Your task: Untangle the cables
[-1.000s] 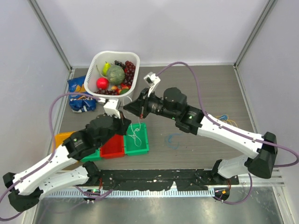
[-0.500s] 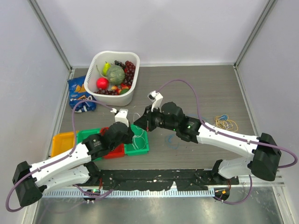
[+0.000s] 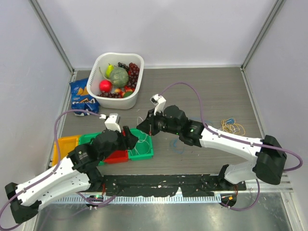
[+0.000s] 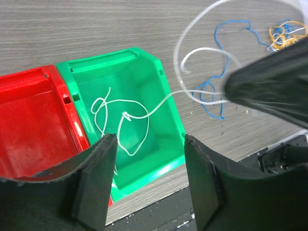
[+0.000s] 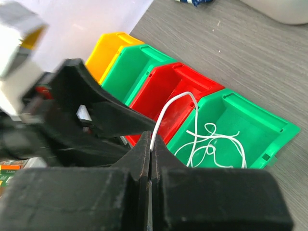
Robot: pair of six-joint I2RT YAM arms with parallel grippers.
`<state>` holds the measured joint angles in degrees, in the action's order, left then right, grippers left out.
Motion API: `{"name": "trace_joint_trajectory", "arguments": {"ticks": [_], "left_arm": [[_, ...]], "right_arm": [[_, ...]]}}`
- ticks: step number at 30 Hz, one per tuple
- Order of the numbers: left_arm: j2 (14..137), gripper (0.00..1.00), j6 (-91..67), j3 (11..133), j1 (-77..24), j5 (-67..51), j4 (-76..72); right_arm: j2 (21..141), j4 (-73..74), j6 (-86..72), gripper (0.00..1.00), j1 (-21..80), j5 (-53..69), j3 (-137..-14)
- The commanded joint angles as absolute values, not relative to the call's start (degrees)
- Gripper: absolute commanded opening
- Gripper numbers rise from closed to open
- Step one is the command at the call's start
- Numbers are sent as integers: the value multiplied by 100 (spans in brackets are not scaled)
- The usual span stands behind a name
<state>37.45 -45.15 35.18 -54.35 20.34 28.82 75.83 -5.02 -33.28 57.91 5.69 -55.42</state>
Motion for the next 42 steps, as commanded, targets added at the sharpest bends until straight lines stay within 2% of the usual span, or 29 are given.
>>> {"name": "trace_joint_trajectory", "arguments": {"ticks": [1, 5, 10, 15, 24, 26, 27, 31, 37, 42], "left_arm": [[3236, 64, -4439, 4016, -5414, 2047, 3400], [2726, 64, -4202, 4315, -5423, 2267, 3718], [1891, 68, -4219, 4359, -5423, 2636, 3727], [1284, 75, -4087, 4245, -5423, 2725, 3472], [1538, 77, -3982, 4517, -5432, 2663, 3542], [1626, 77, -3938, 4526, -5423, 2654, 3507], [1669, 77, -3929, 4526, -5423, 2663, 3481], [1836, 78, -3885, 4561, -5414, 2584, 3393], [2065, 80, -3613, 4772, -5423, 2777, 3480], [2337, 81, -3525, 5009, -5423, 2953, 3682]], "right_arm": [[8067, -878, -3550, 1, 5818, 790, -5757], [8612, -1011, -3735, 1, 5818, 967, -5880], [9297, -493, -4025, 1, 5853, 748, -6205], [9825, -36, -4254, 1, 5959, 458, -6371], [10046, 676, -4184, 2, 6477, -369, -6556], [10063, 782, -4096, 9, 6504, -430, -6627], [10037, 800, -4061, 18, 6513, -457, -6627], [9713, 809, -3920, 37, 6530, -431, -6548], [9212, 1107, -3604, 47, 6530, -562, -6504], [8360, 1423, -3148, 53, 6548, -1298, -6460]]}}
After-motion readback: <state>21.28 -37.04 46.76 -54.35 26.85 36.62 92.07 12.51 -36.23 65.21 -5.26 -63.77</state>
